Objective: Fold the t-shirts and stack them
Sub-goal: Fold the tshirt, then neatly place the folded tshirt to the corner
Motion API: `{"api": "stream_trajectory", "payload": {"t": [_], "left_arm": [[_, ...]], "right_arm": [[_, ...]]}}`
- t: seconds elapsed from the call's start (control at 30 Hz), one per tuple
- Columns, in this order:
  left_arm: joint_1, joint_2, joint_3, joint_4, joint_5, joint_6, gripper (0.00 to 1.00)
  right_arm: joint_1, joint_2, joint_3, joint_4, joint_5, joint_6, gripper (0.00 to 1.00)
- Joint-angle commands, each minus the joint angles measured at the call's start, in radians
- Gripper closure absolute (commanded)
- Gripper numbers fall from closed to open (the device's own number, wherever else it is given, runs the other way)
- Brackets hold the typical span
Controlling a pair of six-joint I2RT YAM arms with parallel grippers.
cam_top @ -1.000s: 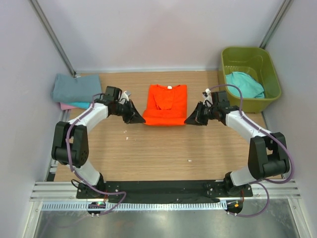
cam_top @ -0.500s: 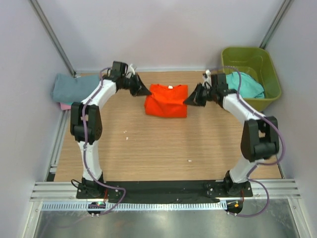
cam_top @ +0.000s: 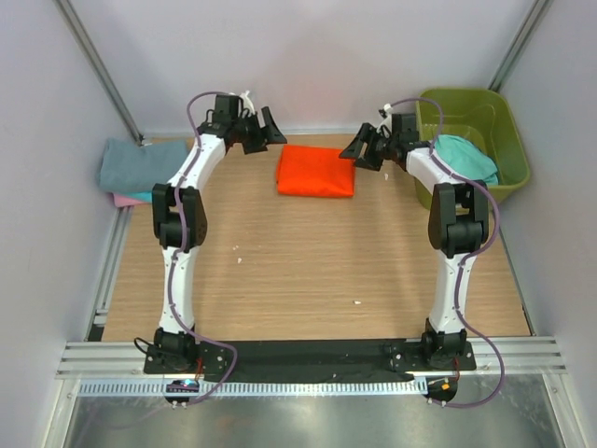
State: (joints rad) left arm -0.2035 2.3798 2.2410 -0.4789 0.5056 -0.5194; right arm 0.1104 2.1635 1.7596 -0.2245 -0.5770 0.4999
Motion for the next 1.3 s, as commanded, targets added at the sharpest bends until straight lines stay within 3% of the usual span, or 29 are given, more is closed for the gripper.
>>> {"api": "stream_trajectory", "payload": {"t": [0.0, 0.47, 0.87, 1.13, 1.23, 1.27], "left_arm": [[0.027, 0.010, -0.037, -0.026, 0.005, 0.036, 0.19], [0.033, 0.209, -0.037, 0.101, 0.157, -0.097, 0.22], [0.000, 0.292, -0.063, 0.247, 0.309, -0.229, 0.37], [-0.043, 0.320, -0.066, 0.310, 0.364, -0.274, 0.60], [-0.048, 0.294, -0.081, 0.319, 0.387, -0.274, 0.83], [-0.050, 0.282, -0.089, 0.310, 0.387, -0.269, 0.99]], "right_arm": [[0.006, -0.080, -0.060, 0.025, -0.040, 0.020, 0.31], [0.051, 0.150, 0.084, 0.022, -0.040, 0.048, 0.33], [0.055, 0.206, 0.072, 0.004, -0.012, 0.028, 0.33], [0.057, 0.196, 0.054, 0.010, -0.014, 0.023, 0.33], [0.058, 0.173, 0.052, 0.010, -0.018, 0.023, 0.33], [0.055, 0.164, 0.054, 0.007, -0.017, 0.014, 0.33]]}}
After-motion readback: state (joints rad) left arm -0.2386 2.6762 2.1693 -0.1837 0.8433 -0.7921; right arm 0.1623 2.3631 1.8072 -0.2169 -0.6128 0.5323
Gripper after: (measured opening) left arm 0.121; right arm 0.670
